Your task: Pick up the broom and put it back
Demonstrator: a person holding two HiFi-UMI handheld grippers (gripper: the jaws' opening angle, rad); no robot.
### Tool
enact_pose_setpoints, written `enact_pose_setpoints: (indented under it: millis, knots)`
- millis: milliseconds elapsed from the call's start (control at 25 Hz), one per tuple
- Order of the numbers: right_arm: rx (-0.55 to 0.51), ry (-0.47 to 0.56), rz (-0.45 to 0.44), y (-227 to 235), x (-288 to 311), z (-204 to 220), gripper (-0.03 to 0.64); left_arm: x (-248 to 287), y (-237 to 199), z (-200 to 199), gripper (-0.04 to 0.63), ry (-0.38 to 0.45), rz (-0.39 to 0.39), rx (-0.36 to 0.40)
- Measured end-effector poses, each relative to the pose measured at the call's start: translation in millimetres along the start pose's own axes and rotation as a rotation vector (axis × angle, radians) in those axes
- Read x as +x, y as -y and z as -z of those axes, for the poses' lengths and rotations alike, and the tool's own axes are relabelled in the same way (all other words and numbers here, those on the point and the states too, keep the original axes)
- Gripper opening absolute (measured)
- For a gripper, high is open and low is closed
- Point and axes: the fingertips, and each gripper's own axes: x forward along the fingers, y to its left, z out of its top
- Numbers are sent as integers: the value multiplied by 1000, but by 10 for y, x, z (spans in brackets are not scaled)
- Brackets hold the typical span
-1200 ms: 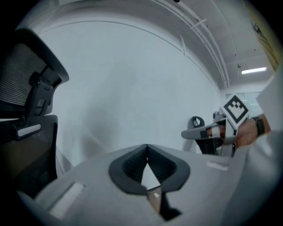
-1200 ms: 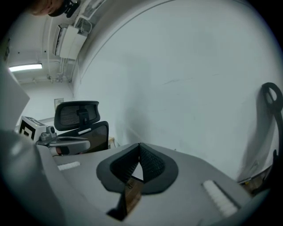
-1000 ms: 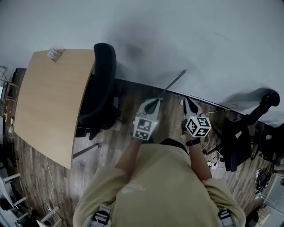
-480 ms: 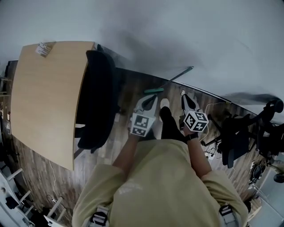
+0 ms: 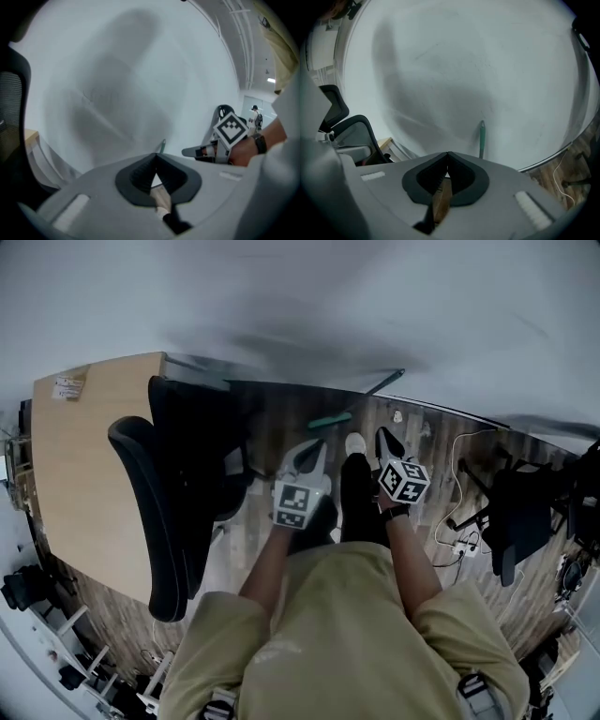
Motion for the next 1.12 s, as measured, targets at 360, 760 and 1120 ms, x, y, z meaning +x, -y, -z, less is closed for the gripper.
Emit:
enact_pose_setpoints:
  millis: [360, 760, 1120]
  knots:
    - [45, -72, 28, 632, 599, 706, 12, 772, 41, 572, 2, -77, 36, -17]
    - [104, -63, -13, 1164, 1312, 1162, 120, 1350, -116, 1019, 2, -83, 38, 16]
    - [77, -10, -41, 1420, 2107, 836, 290, 1496, -307, 1159, 2, -88, 11, 31]
